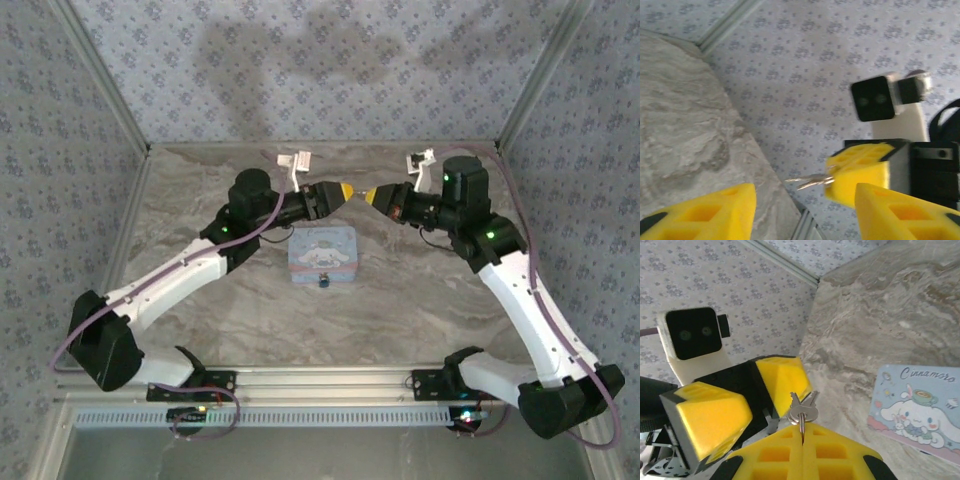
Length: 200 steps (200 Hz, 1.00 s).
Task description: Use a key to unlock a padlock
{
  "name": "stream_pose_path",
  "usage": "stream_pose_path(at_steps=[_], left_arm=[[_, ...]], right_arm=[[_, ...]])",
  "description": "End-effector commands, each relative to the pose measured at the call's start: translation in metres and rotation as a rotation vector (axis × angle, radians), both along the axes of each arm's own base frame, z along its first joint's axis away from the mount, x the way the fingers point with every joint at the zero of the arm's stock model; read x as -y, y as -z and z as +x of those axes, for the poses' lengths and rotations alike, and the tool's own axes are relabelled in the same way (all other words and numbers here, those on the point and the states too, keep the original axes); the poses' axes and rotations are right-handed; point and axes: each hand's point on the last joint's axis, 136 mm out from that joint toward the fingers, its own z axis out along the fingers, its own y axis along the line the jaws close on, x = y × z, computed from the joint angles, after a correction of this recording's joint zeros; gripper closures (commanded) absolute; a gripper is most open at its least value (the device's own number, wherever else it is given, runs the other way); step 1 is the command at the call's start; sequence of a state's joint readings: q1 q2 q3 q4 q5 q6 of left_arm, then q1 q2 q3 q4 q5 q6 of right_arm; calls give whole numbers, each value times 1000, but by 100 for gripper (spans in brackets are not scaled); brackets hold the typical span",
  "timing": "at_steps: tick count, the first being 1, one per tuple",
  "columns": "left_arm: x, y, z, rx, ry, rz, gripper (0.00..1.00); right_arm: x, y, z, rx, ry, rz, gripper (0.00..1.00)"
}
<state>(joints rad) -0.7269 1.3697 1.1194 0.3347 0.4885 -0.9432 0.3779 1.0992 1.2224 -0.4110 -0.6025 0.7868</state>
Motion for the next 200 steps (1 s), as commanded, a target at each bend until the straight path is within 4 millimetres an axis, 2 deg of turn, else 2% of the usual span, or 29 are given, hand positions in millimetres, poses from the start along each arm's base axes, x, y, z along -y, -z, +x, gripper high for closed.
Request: stream_pose_path(at_steps=[1,38,93,128,200], left_arm=[[6,-41,-14,88,77,-97,53],[10,-42,-19,76,92,-100,55],[14,-28,-18,39,86,-57,58],[9,-22,-15,36,45,-37,49],[16,-14,-17,-13,69,-48,45]], right_arm=[[-8,-9,-8,2,-39,53,100],[-7,-10,-8,14,-31,51,100],[-4,-16,-10,47,-15,48,100],[-1,-19,-11,58,-9,49,100],[-1,-24,-11,75,-6,61,100]])
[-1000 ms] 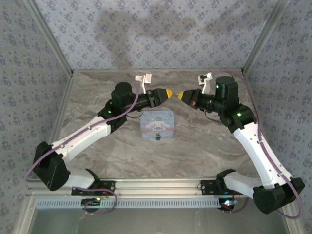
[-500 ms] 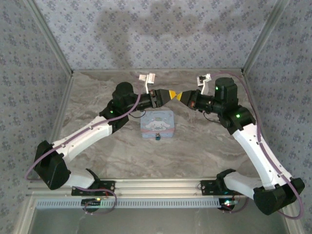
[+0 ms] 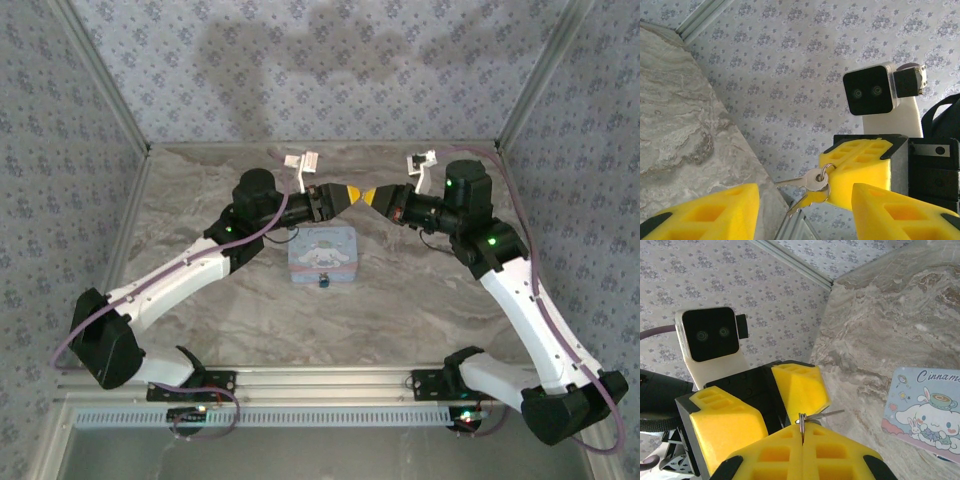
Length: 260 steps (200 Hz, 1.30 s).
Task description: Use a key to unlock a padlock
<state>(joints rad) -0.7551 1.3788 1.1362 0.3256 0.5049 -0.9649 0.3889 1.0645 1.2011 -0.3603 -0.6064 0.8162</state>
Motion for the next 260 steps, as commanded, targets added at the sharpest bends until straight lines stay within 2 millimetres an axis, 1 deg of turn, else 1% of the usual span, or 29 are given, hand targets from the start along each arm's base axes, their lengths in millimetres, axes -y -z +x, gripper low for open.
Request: stream_pose_path(at_steps=[1,21,31,33,36,55,98,140,151,168,195,260], left_arm=[[6,-12,-6,8,24,-43,45],[14,-13,-11,-2,57,-64,43],[17,-14,-12,-5,69,-82,42],[17,-14,-12,-6,70,-86,42],[17,-14,-12,-8,72,-90,42],[18,-16,-10,-15,72,-112,42],[19,-31,-12,-10,91,-167,41],[20,-30,-13,-33,108,-192,40],[20,-29,-13,-39,106,-197,41],[19,-34,-14,-33,106,-211,44],[16,-35,-13,-26,94,-206,50],[12,-31,-4,-27,64,-199,59]], right_arm=[[1,-12,-4,40,1,21,100],[-1,-16,-4,43,-7,37,100],[-2,-21,-5,54,-16,55,100],[-3,-11,-4,33,-17,49,100],[-3,-9,-4,28,-20,52,100],[-7,-13,-7,36,-40,71,100],[-9,-14,-10,44,-60,82,100],[-9,-14,-8,59,-55,86,100],[-8,-12,-7,55,-51,84,100],[-7,-10,-7,53,-46,81,100],[-5,-7,-7,47,-41,83,100],[-5,2,-14,28,-57,86,100]])
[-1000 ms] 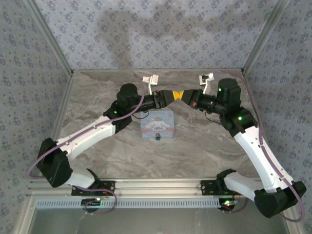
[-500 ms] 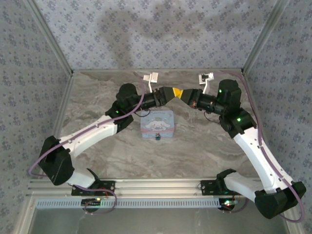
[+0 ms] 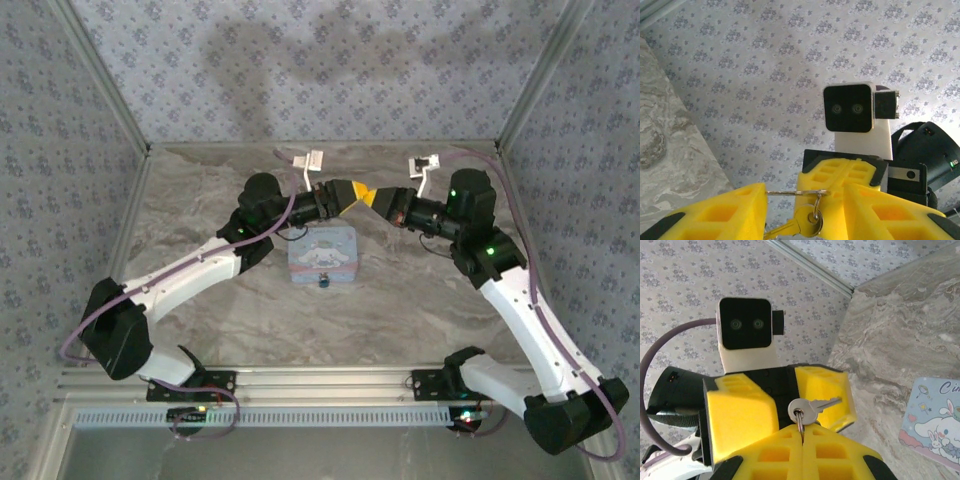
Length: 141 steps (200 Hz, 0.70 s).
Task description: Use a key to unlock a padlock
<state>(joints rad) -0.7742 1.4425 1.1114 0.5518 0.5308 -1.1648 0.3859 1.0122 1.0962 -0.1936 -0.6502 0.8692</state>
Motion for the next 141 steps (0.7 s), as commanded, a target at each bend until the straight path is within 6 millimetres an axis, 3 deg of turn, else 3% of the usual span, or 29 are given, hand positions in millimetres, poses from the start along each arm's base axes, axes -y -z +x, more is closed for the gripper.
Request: stream_pose_path(at_steps=[1,31,42,76,126,141], left_arm=[[-4,-21,-3,64,0,-52,59],[-3,-21,-2,59,-2,-61,60],[-3,-23,-2,62,4,-66,66],[-3,-24,-4,62,10,-70,74],[2,-14,-5,44,27,-41,76],[4,-10,-6,42,29,-31,71]], right_arm=[[-2,7,-8,-28,-31,4,100],[-3,11,-9,-30,-40,-3,100],[-3,14,-9,-34,-42,-6,100],[-3,19,-6,-45,-43,-15,100],[1,16,-3,-33,-26,-13,100],[3,13,-3,-24,-23,-8,100]])
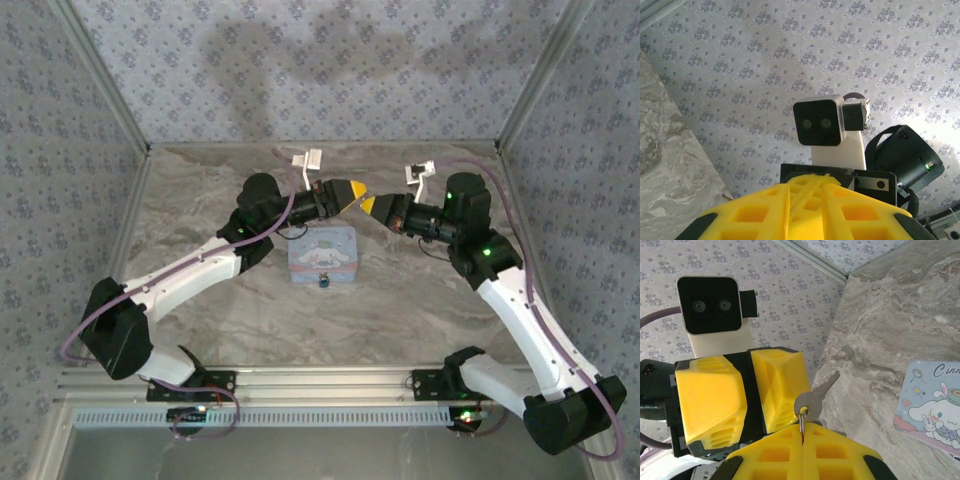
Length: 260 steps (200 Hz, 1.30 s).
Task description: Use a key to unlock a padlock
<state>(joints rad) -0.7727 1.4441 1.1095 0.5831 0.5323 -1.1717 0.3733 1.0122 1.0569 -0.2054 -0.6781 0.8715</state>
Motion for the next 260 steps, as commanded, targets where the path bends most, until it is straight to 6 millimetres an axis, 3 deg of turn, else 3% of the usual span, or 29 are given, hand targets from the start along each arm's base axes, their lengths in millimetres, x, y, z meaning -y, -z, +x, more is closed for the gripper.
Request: stream_pose_path(at_steps=[1,57,116,143,211,260], left_arm=[[4,-4,-6,28,28,-8,71],[-1,11,-1,4,-16,39,51],[-8,12,-4,12,-25,-3,34],[-9,5,-7,6,-10,-51,32],[-3,-12,-12,-6,34,-125,30],[4,-17,-14,-16,58,-153,34]], right_arm=[[2,-7,-2,28,-9,5,100],[4,-19,-6,58,-17,25,100],[8,-25,0,55,13,86,100],[9,-33,1,80,25,116,100],[6,-30,6,73,27,135,100],[2,-29,8,70,14,145,100]])
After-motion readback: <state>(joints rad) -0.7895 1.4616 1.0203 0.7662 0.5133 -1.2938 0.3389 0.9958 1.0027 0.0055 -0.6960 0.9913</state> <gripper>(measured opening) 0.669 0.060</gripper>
